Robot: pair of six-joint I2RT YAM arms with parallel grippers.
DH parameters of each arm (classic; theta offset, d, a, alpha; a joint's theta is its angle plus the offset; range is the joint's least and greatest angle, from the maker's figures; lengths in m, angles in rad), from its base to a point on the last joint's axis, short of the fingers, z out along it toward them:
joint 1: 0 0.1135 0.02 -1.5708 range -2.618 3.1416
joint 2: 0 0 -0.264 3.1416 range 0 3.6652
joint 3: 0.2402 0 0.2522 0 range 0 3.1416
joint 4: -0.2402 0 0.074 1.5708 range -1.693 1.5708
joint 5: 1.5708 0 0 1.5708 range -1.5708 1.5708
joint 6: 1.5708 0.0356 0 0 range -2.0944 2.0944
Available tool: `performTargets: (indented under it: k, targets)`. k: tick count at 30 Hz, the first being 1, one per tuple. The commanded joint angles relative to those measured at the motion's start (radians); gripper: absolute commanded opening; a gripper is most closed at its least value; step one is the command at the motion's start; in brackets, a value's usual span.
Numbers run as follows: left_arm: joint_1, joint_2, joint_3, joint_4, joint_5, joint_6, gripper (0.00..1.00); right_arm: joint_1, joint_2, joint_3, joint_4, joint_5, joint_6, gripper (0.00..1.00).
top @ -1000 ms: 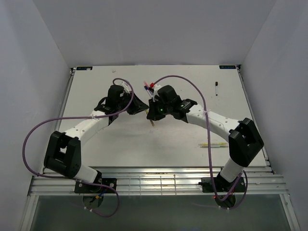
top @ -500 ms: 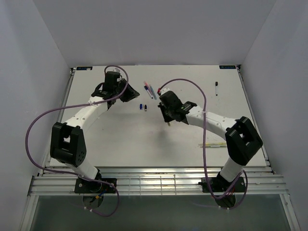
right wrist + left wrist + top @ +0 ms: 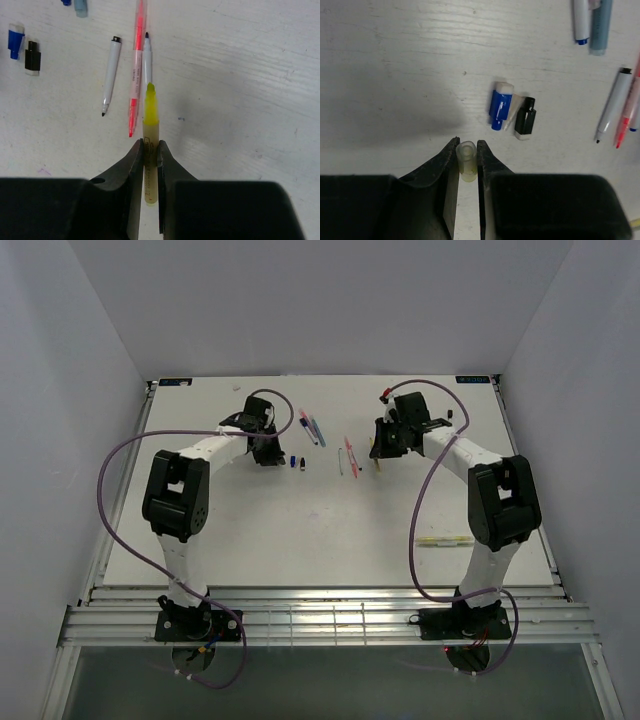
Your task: Open the pen caps
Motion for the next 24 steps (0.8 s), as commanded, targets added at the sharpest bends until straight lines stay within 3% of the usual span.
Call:
performTargets:
  k: [1, 9, 15, 24]
  targets:
    - [0.002, 0.010, 0.073, -0.012, -0.060, 0.074, 0.00, -0.029, 0.063, 0.092, 0.024, -0.103, -0.034, 0.08]
    - [0.020, 0.132, 0.180, -0.012, -0.035, 0.117, 0.00, -0.055, 0.206, 0.200, 0.026, -0.155, -0.029, 0.08]
    - [0.023, 0.175, 0.215, -0.016, 0.001, 0.126, 0.00, -0.060, 0.269, 0.243, 0.029, -0.159, -0.028, 0.18]
    - [0.023, 0.188, 0.191, -0.008, 0.061, 0.093, 0.20, -0.066, 0.322, 0.282, 0.029, -0.169, -0.020, 0.18]
